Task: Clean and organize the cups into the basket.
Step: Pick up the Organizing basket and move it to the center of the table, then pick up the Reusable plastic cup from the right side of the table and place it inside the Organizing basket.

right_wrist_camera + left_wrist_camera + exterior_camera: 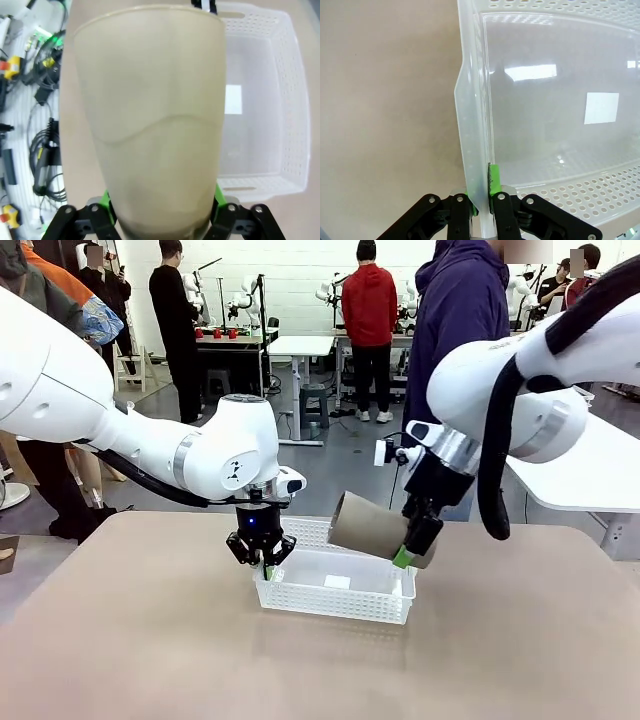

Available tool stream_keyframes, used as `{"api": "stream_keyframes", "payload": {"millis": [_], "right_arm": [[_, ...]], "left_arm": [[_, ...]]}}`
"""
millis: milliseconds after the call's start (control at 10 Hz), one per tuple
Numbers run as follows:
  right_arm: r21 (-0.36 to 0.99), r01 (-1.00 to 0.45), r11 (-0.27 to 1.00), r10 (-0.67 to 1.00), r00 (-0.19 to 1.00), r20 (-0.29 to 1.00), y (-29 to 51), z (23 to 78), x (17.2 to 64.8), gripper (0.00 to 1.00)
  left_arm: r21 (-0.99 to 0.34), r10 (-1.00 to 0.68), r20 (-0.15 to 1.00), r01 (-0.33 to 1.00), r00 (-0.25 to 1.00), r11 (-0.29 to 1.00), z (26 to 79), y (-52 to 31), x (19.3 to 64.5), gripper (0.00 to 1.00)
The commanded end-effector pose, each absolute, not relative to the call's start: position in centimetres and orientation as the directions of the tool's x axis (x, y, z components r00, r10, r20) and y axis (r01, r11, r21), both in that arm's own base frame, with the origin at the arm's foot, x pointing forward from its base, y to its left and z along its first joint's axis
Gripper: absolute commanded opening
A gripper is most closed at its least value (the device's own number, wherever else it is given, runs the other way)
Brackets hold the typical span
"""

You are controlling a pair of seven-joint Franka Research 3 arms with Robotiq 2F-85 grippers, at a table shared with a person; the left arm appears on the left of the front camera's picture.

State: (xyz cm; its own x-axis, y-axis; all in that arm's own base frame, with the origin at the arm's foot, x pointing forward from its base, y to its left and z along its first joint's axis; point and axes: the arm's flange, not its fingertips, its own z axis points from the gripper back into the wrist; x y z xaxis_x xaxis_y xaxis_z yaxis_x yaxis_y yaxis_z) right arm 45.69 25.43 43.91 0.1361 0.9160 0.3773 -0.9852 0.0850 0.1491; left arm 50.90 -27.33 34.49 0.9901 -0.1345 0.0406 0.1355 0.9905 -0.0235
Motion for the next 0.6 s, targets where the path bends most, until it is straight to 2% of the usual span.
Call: {"api": "stream_keyframes", "payload": {"millis": [0,200,500], "right_arm": [[0.138,-0.987,0.088,0.922,0.133,0.365,26.9,43.4,46.8,0.79],[0.115,-0.99,0.081,0.925,0.118,0.361,27.6,42.3,47.6,0.79],[0.146,-0.987,0.069,0.92,0.12,0.374,26.8,43.1,46.4,0.79]], "left_arm": [[-0.019,-0.138,0.041,0.139,0.99,0.99,34.4,-27.2,50.9,0.0],[-0.019,-0.138,0.041,0.139,0.99,0.99,34.4,-27.2,50.9,0.0],[-0.019,-0.138,0.041,0.139,0.99,0.99,34.4,-27.2,50.9,0.0]]}}
